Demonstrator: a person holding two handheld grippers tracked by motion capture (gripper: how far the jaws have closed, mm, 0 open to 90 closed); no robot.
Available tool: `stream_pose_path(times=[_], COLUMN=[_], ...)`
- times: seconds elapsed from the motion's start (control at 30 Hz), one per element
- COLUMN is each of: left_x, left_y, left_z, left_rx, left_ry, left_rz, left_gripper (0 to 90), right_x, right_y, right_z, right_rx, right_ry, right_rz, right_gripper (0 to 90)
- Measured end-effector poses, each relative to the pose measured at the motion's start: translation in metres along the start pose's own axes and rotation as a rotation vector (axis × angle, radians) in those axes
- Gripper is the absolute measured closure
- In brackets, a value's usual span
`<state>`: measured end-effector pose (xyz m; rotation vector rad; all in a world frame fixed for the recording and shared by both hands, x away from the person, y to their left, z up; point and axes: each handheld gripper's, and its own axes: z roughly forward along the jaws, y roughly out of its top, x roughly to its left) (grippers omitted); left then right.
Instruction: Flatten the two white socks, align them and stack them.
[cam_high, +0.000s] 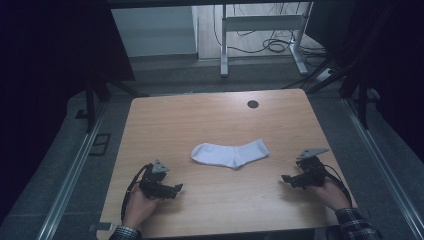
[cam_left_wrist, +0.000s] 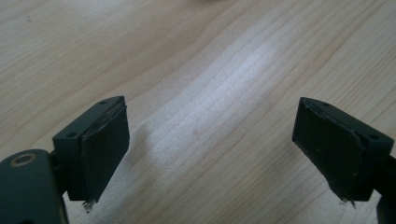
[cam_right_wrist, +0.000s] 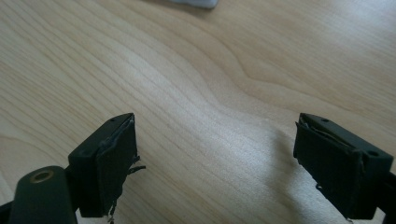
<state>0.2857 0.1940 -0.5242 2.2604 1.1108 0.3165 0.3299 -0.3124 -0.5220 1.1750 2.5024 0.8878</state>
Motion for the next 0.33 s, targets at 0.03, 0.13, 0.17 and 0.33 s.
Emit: stream_pose_path(times=[0.03, 0.13, 0.17, 0.33], left_x=[-0.0008, -0.0016, -0.0018, -0.0006], left_y=[0.0000, -0.0002, -0.0006, -0.0010], left_z=[0.0017, 0.0054, 0.0071, 0.0097], left_rx=[0.011, 0.037, 0.047, 0.057], left_ry=[0.006, 0.011, 0.012, 0.011], left_rz=[0.006, 0.016, 0.012, 0.004], left_gripper=[11.2, 11.2, 11.2, 10.8], right_x=[0.0005, 0.0026, 0.0034, 0.0056], right_y=[-0.0003, -0.0012, -0.0012, -0.0019], right_z=[0.0015, 0.0058, 0.0064, 0.0089], right_rx=[0.006, 0.026, 0.030, 0.041], right_ry=[0.000, -0.002, -0.007, -0.010], right_rz=[-0.006, -0.018, -0.030, -0.045], right_gripper=[13.6, 11.3, 10.7, 3.2])
